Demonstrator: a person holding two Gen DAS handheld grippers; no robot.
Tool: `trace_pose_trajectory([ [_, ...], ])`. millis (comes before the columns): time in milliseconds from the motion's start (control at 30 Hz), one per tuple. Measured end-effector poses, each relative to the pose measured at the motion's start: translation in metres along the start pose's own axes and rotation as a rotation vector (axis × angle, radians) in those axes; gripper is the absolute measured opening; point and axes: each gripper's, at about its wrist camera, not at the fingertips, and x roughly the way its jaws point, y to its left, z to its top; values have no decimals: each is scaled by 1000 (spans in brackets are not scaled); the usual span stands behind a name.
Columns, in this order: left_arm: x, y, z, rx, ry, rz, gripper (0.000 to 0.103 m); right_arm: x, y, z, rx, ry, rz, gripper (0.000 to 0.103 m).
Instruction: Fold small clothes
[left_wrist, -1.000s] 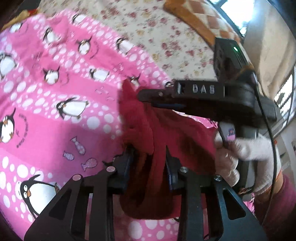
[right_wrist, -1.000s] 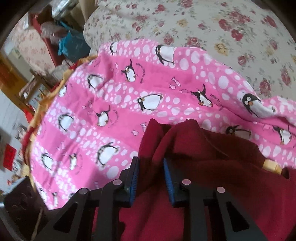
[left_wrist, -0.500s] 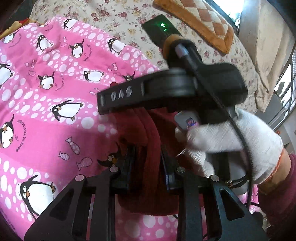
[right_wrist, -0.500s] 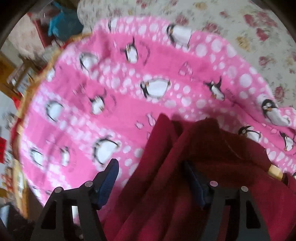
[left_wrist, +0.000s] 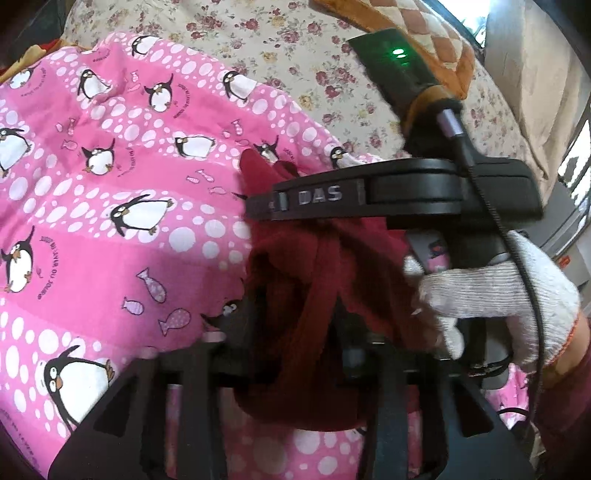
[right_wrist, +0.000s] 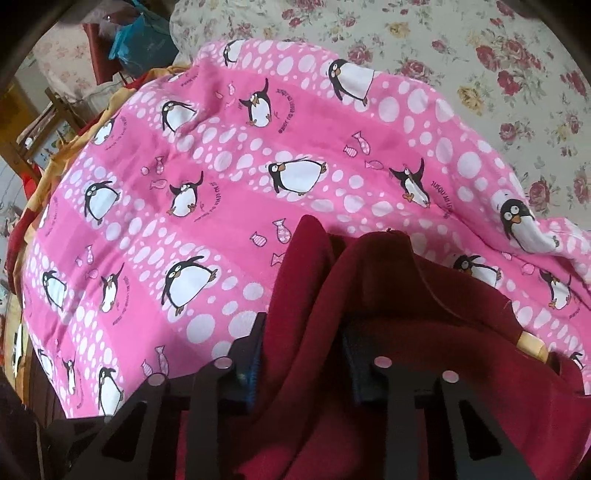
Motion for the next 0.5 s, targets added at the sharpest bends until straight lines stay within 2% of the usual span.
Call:
trace_pose_trajectory([
  [67, 3, 2, -1, -14, 3, 7, 70, -3, -1, -1, 5, -5, 9, 29],
  [233, 15, 3, -4, -30, 28, 9, 70, -9, -12, -3, 50, -24, 61, 27],
  [267, 15, 3, -4, -30, 31, -2, 68, -10, -14, -4, 56, -28, 70, 26],
  [300, 15, 3, -4, -35, 30, -24, 50, -12, -14, -5, 59, -33, 74, 26],
  [367, 12, -1, -2, -38, 33, -60, 25, -18, -17, -7, 72, -54, 89, 25],
  [400, 9, -8, -1, -11, 20, -49, 20, -21, -19, -8, 76, -61, 97, 25],
  [500, -1, -31, 0, 57, 2, -21, 17, -35, -24, -12, 92, -85, 119, 24],
])
